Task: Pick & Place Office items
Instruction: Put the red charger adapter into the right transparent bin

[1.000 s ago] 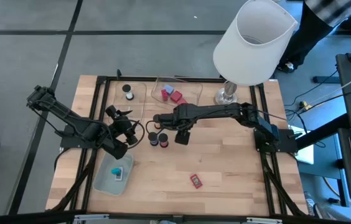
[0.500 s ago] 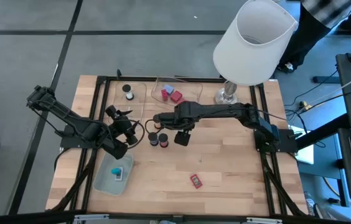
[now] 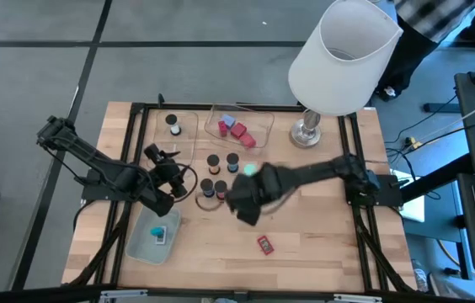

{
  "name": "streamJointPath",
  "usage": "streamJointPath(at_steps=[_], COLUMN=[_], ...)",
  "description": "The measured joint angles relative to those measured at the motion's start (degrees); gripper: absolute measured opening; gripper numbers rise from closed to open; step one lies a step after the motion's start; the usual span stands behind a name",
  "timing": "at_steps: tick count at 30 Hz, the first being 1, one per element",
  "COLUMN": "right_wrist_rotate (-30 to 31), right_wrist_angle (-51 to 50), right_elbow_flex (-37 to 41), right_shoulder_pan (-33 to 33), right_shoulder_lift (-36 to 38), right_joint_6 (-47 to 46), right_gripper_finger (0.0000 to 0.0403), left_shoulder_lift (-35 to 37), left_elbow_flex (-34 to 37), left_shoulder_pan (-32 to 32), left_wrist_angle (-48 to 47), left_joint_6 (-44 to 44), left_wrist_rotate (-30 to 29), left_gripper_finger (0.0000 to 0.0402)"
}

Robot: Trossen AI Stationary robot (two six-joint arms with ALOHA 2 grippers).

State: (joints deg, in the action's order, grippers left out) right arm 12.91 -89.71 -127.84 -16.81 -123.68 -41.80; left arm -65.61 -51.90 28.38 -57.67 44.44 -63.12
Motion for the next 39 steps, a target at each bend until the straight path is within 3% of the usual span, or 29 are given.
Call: streamJointPath(at_steps=[8, 15, 21, 27, 39], right_wrist_rotate=[-0.36, -2.71, -9.31, -9.31, -8.65], right_wrist_angle=[2.62, 13.37, 25.38, 31.88, 36.47], right_elbow_flex=[7.68, 17.15, 25.77, 32.11, 36.62], right_shoulder_pan=[-9.31, -14.17, -14.99, -15.15, -15.56], right_shoulder_lift=[-0.09, -0.07, -0.09, -0.07, -0.09], right_joint_6=[-22.33, -32.22, -36.95, -37.17, -40.09], right_gripper_finger=[0.028, 0.028, 0.0299, 0.0319, 0.0311], left_shoulder_lift=[-1.1, -1.2, -1.2, -1.19, -1.18], left_elbow_flex=[0.0, 0.0, 0.0, 0.0, 0.0], left_shoulder_pan=[0.02, 0.02, 0.02, 0.02, 0.0], left_wrist_angle=[0.02, 0.04, 0.07, 0.06, 0.04], left_joint_6=[0.04, 1.48, 1.49, 1.46, 1.29], left_wrist_rotate=[0.27, 0.28, 1.13, 1.15, 1.24], left_gripper_finger=[0.0242, 0.0242, 0.0242, 0.0242, 0.0242])
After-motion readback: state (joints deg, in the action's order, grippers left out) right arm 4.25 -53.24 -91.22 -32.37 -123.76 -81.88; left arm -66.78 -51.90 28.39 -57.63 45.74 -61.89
